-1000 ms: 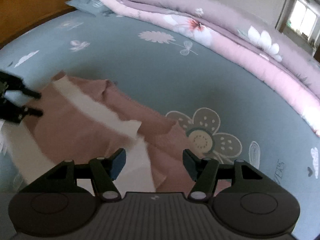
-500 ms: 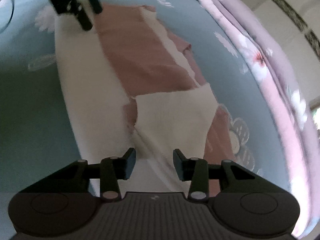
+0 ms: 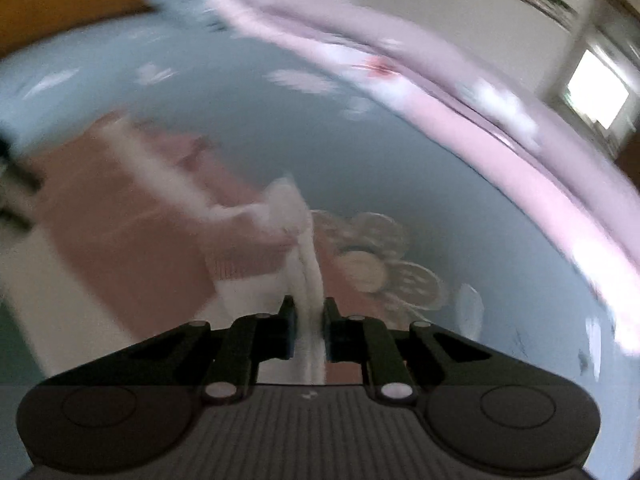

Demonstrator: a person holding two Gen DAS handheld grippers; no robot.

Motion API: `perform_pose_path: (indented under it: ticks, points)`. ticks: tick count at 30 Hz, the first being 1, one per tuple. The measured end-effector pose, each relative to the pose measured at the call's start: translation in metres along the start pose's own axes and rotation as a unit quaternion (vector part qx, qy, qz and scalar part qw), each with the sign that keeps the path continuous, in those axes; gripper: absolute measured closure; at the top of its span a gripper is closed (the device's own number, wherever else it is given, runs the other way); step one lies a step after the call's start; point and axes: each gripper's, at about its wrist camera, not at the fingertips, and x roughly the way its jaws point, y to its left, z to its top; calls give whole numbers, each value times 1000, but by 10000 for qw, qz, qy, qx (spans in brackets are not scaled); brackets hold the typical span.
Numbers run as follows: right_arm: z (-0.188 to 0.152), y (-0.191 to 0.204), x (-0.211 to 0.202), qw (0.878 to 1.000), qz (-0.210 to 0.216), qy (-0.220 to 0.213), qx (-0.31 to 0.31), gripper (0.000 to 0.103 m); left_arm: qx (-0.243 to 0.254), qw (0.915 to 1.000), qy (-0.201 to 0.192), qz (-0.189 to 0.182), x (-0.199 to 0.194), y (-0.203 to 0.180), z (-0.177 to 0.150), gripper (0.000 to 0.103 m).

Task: Fold clothes
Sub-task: 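Open both grippers and withdraw them above the folded sweater, then close both grippers on the folded hem edge of the pink sweater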

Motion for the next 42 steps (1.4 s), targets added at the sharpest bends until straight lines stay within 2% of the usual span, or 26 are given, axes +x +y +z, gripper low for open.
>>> perform_pose_path:
  ticks: [4,8,10,15,19,23,26,29,31,36,39,42]
  points:
    - [-7,-37,20,9951,-132,112,969,90,-32,10000,-4,-22,1,1,0,46]
    - [-24,-52,45,9863,-190,408,1586,94,-46,10000,-6,-30,2,2,1,46]
    - [-30,-50,48,9838,-196,449,1727,91,-105,9999,-39,-55,1,5,1,46]
    - [-42,-45,26,9813,-129,95,1918,77,-442,9983,-352,-112,-14,19,3,46]
    - [-45,-45,21,9811,36,27,1937,72,-1064,9917,-698,-172,-24,48,9,46]
    - [-47,-45,23,9800,201,-28,1980,66,-1779,9801,-848,-259,-18,88,20,49]
    - [-49,-45,28,9788,242,-12,2036,64,-2042,9739,-930,-351,-8,107,31,49]
    - [-52,-44,36,9783,328,32,2045,62,-1696,9803,-984,-224,6,110,44,49]
    - [-54,-43,40,9784,370,55,2034,60,-1523,9848,-838,-43,19,112,50,49]
    - [-61,-48,46,9747,487,-18,2181,59,-1483,9870,-616,96,42,120,52,49]
    - [-62,-51,48,9714,551,-98,2306,59,-1430,9874,-671,36,45,119,48,49]
    - [-60,-48,51,9748,479,-136,2174,60,-1199,9899,-743,124,44,114,48,55]
